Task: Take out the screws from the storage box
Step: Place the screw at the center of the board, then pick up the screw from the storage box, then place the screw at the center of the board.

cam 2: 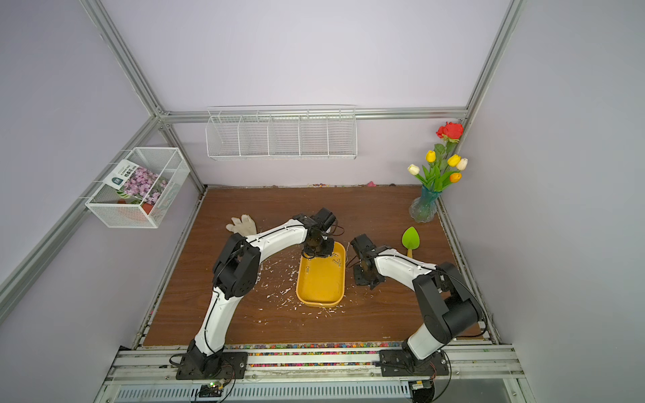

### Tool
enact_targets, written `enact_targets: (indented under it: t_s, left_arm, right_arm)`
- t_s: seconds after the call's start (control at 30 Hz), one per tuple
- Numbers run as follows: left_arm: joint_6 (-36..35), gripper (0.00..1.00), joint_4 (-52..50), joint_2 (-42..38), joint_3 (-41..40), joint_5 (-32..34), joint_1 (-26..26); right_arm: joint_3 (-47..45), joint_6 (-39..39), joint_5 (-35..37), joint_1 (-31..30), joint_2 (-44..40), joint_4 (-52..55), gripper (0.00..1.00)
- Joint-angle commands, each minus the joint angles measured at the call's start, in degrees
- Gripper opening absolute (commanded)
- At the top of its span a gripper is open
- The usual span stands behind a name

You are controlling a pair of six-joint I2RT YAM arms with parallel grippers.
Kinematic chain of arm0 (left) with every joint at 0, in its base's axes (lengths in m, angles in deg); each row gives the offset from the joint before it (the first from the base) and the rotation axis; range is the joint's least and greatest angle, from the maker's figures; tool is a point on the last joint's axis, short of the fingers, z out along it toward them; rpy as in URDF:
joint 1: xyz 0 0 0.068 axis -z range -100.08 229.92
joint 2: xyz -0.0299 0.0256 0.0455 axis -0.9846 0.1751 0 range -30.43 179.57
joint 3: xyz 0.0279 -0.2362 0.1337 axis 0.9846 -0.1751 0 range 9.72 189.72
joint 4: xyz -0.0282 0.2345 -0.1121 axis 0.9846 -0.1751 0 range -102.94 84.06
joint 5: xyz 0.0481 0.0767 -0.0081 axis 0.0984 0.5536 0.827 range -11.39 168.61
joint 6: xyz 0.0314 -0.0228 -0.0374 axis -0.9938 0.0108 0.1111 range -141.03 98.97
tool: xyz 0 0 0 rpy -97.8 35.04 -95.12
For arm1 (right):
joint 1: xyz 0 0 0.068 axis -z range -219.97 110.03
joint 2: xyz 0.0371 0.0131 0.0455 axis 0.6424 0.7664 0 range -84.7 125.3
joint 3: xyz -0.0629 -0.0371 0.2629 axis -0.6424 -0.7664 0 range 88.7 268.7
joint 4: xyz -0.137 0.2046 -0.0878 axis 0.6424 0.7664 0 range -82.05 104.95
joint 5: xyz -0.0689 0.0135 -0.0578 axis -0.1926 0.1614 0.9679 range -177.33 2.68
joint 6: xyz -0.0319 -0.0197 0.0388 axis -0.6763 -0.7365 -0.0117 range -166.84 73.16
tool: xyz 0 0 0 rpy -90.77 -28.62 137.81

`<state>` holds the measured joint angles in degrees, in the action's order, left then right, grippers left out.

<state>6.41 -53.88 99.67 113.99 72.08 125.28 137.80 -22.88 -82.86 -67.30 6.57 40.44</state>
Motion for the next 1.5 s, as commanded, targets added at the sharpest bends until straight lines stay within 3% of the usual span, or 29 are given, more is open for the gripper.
enact_targets:
  t_s: [0.0, 0.1, 0.2, 0.47, 0.57, 0.7, 1.0, 1.2, 1.37, 1.47]
  left_arm:
    - [-1.06, 0.0, -2.72, 2.86, -1.44, -0.4, 0.04]
    - [-0.99, 0.0, -2.47, 1.85, -1.69, -1.05, 0.15]
    - [-0.86, 0.0, -2.62, 0.29, -1.7, -1.35, 0.16]
    - [-0.02, 0.0, -2.71, -4.86, -3.72, -1.82, 0.02]
    - [-0.1, 0.0, -3.72, -6.8, -3.62, -1.39, -0.11]
    - [0.1, 0.0, -5.29, -10.84, -4.25, -1.68, -2.0]
    - [0.64, 0.0, -7.09, -24.41, -11.53, -0.88, -7.56]
    - [1.59, 0.0, -4.06, -33.31, -24.65, -0.92, -12.57]
    - [2.45, 0.0, -0.29, -37.01, -33.54, -0.1, -14.16]
    - [2.79, 0.0, 0.4, -35.11, -36.08, 0.01, -14.16]
  right_arm:
    - [0.88, -0.79, 0.84, -0.22, 1.66, 0.55, 0.23]
    - [0.74, -0.64, 1.07, -0.31, 0.52, 0.42, 0.36]
    - [0.88, -0.3, 1.37, -0.29, -2.18, 0.51, 0.43]
    - [6.42, -0.88, 2.29, -0.27, -8.81, 4.17, 0.45]
    - [7.99, -2.28, -1.72, -0.43, -10.34, 3.34, 0.45]
    - [8.02, -6.93, -12.16, -1.4, -11.71, -1.75, 0.45]
    - [12.69, -14.47, -20.13, -4.76, -4.81, -5.65, 0.45]
    - [21.08, -15.29, -18.05, -7.85, 5.0, -1.07, 0.43]
    - [27.07, -15.81, -8.91, -10.2, 12.79, 6.4, 0.37]
    - [29.78, -17.05, -2.45, -11.71, 14.98, 10.75, 0.37]
